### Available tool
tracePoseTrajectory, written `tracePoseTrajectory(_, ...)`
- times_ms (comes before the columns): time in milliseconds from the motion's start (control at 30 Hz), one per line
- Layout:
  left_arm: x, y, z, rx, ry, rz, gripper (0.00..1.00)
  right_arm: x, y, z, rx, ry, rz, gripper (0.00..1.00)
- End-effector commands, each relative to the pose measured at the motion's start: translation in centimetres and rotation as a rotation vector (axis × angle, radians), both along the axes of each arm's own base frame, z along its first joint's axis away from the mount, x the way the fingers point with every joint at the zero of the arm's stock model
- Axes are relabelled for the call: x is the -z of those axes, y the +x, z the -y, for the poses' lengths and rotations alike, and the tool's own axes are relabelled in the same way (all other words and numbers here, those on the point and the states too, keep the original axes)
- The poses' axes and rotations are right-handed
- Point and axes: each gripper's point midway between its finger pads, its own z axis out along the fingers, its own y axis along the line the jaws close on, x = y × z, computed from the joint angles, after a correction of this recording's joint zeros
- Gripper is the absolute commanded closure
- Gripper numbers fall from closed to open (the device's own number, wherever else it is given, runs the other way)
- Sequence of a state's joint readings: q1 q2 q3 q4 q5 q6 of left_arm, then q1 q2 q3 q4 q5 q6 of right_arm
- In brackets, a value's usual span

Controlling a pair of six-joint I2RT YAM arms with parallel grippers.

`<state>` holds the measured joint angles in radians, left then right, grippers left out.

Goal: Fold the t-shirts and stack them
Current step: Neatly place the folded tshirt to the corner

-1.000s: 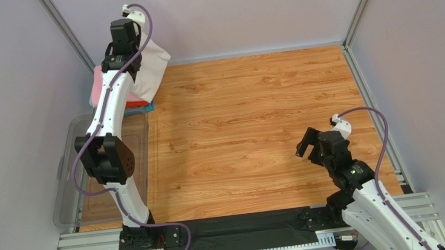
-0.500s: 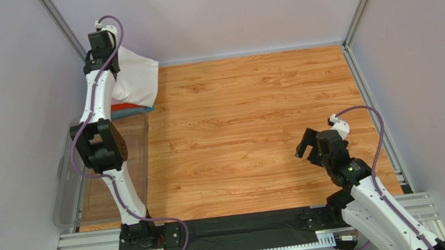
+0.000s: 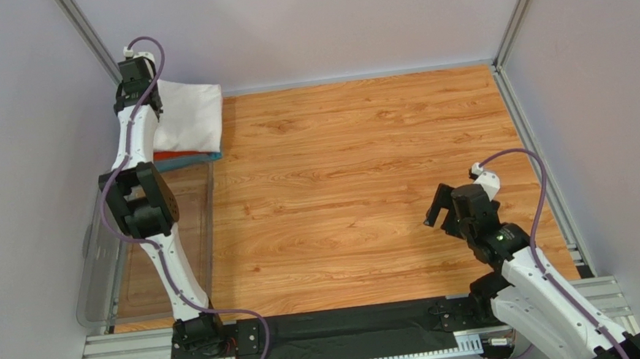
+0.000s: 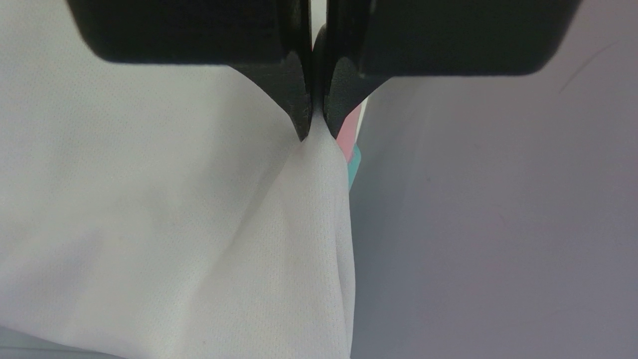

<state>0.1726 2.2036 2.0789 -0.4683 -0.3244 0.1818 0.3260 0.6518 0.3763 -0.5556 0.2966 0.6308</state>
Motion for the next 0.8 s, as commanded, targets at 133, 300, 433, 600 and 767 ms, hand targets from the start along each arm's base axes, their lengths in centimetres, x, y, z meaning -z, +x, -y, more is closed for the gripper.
tracePoseTrajectory(133,-2.0,0.3,-3.1,-0.103,0.031,0.092,1.0,-2.3,1.7,0.0,0.018,0.0,0.081,0.0)
tracePoseTrajectory(300,-3.1,0.1,-3.2,-0.119,0.021,0.123,0.16,-2.2,1.6,-0.1,0.011,0.003,0.078,0.0)
tracePoseTrajectory(433,-3.8,-0.1,-2.4,-0.105,-0.027,0.152,0.0,-2.3,1.6,-0.2,0.005,0.006,0.081,0.0)
tracePoseTrajectory(600,-5.7,-0.9,-0.2,-0.054,-0.127,0.21,0.0,-2.5,1.6,-0.3,-0.007,0.011,0.088,0.0)
tracePoseTrajectory(767,-5.6,-1.4,3.1,0.005,-0.162,0.203,0.0,-2.5,1.5,-0.6,-0.028,0.017,0.089,0.0)
